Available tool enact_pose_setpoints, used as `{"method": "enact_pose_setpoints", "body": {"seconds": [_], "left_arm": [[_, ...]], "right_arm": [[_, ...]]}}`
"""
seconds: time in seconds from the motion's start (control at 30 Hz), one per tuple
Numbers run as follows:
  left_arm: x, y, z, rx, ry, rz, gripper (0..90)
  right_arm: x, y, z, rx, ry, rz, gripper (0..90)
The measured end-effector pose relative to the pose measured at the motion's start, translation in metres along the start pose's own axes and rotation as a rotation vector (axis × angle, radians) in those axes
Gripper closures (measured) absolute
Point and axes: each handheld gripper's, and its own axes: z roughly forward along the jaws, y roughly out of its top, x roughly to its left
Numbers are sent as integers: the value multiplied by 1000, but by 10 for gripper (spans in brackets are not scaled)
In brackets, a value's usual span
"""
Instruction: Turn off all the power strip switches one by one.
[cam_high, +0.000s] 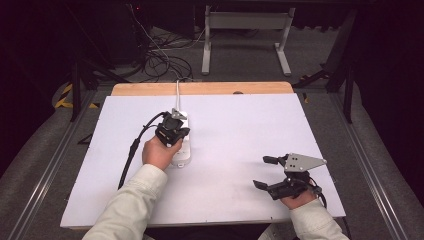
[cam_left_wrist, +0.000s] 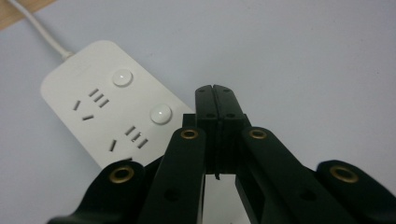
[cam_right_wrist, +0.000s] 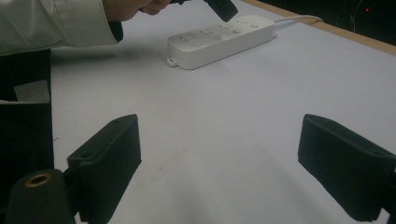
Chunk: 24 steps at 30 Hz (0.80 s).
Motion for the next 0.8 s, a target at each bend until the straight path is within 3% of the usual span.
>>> {"method": "enact_pose_setpoints", "body": {"seconds": [0.27,0.53,0.7,0.8], "left_arm": [[4,8,-1,-11,27,18,900],[19,7,12,11,11,-25,900],[23,3,24,39,40,-20,900],[25,2,28,40,35,-38,900]], "right_arm": [[0,0,-1,1,2,0,136],[0,-1,0,3,6,2,136],[0,-1,0,5,7,2,136],[0,-1,1,5,10,3,136]]}}
